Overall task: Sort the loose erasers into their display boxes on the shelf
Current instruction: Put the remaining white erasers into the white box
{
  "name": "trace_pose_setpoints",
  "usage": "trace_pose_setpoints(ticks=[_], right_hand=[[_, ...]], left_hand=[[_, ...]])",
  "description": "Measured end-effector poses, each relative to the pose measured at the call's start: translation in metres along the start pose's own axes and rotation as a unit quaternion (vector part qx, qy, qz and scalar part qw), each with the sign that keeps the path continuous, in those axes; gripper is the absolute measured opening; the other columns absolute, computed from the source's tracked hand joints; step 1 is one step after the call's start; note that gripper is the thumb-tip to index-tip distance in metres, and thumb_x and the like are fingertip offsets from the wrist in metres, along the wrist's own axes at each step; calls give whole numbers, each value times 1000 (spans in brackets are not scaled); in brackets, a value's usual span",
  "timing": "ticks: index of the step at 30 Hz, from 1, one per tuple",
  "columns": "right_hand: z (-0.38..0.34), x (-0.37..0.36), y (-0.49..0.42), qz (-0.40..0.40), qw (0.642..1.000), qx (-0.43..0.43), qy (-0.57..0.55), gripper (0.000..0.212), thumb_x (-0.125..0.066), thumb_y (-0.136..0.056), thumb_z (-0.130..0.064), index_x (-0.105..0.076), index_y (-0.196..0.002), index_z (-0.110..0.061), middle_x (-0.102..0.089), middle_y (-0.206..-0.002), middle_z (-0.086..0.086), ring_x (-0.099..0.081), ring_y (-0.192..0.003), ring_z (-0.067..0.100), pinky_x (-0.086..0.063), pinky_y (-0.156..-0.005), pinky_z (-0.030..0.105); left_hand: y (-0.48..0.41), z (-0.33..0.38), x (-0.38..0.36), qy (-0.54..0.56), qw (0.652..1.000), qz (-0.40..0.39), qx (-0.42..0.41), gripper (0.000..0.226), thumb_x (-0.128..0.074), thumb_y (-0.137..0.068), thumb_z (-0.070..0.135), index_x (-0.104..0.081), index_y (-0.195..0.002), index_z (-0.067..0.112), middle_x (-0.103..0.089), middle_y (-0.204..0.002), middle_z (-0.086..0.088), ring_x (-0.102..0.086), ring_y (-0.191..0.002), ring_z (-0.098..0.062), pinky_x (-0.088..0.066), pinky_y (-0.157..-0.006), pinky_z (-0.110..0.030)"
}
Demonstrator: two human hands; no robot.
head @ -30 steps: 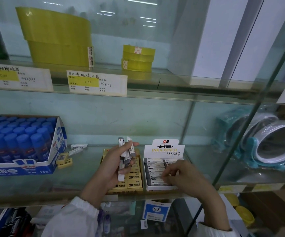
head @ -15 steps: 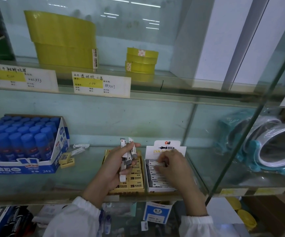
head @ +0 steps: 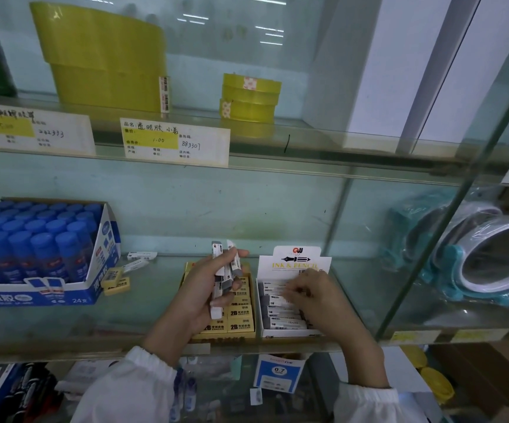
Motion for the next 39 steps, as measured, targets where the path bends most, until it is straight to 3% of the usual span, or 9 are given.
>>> trace_pose_setpoints(ticks=[3, 9, 13, 16, 20, 24, 26, 30, 39], right_hand=[[1, 1, 0, -10, 1000, -9, -24, 8, -70, -87, -20, -77, -85, -25, -66, -84, -16, -59, -84, 0, -45, -77, 18], [-3, 4, 7, -93, 991, -27, -93, 13, -72, -86, -18, -77, -83, -28, -72, -80, -16, -61, -76, -9, -44, -69, 13], [-11, 9, 4, 77, 985, -42, -147, 16, -65, -91, -35, -72, -105, -30, -71, -85, -11, -58, -74, -9, -43, -67, 14], [-27, 2, -4, 95, 965, -45, -239, 35, -64, -87, -51, -66, -115, -29, -74, -84, -6, -66, -75, 0, -51, -67, 21], [-42, -9, -13, 103, 962, -30, -252, 12, -72, -86, -29, -75, -94, -21, -72, -75, 1, -68, -70, 18, -58, -64, 40], [-26, -6, -9, 150, 935, -85, -311, 4, -73, -86, -15, -76, -86, -18, -73, -71, 4, -61, -54, 9, -47, -53, 23], [-14, 0, -3, 150, 924, -125, -328, 2, -74, -84, -12, -76, -84, -13, -73, -67, 5, -60, -50, 8, -45, -51, 22], [-1, 2, 3, 119, 932, -163, -301, 7, -80, -79, -13, -73, -78, -11, -76, -74, 2, -70, -63, 14, -56, -59, 29], [0, -4, 3, 148, 942, -169, -250, 14, -83, -75, -19, -70, -73, -14, -76, -80, -2, -72, -75, 14, -60, -69, 37]], left_hand=[[-1, -1, 2, 6, 1000, 0, 0, 35, -60, -97, 28, -68, -120, 2, -62, -77, -8, -50, -49, -10, -24, -29, -15], [-1, 0, 1, -37, 999, -5, -16, 33, -68, -92, 30, -72, -119, 11, -59, -71, -6, -45, -45, -9, -23, -30, -16], [2, -2, 0, -100, 994, -26, -21, 33, -77, -84, 26, -74, -116, 17, -60, -72, -9, -42, -48, -12, -26, -32, -16], [3, -3, -5, -162, 986, -33, -26, 33, -81, -81, 16, -74, -113, 18, -60, -61, -3, -44, -44, -9, -28, -32, -16], [6, -5, -11, -215, 975, -44, -30, 34, -83, -77, 14, -75, -110, 19, -58, -56, -1, -45, -44, -10, -29, -34, -18], [3, -1, -4, -112, 993, -24, -14, 28, -70, -91, 27, -73, -117, 16, -66, -80, -10, -47, -51, -10, -29, -34, -17], [0, -1, -2, -62, 998, -17, 1, 36, -55, -100, 38, -71, -119, 11, -66, -89, -13, -49, -53, -14, -28, -31, -18], [2, -1, -3, -7, 999, -48, 12, 49, -32, -99, 26, -70, -121, 3, -63, -91, -17, -50, -51, -20, -25, -31, -16], [5, -1, -5, -101, 994, -46, -16, 27, -67, -91, 10, -72, -118, 15, -66, -86, -5, -48, -51, -11, -23, -30, -16]])
Point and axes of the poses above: each hand's wrist, its own y-axis away from the middle knuckle, its own x-axis out of the back of the hand, z = x × y, the point moved 3 cm from there along -y, towards the middle knuckle
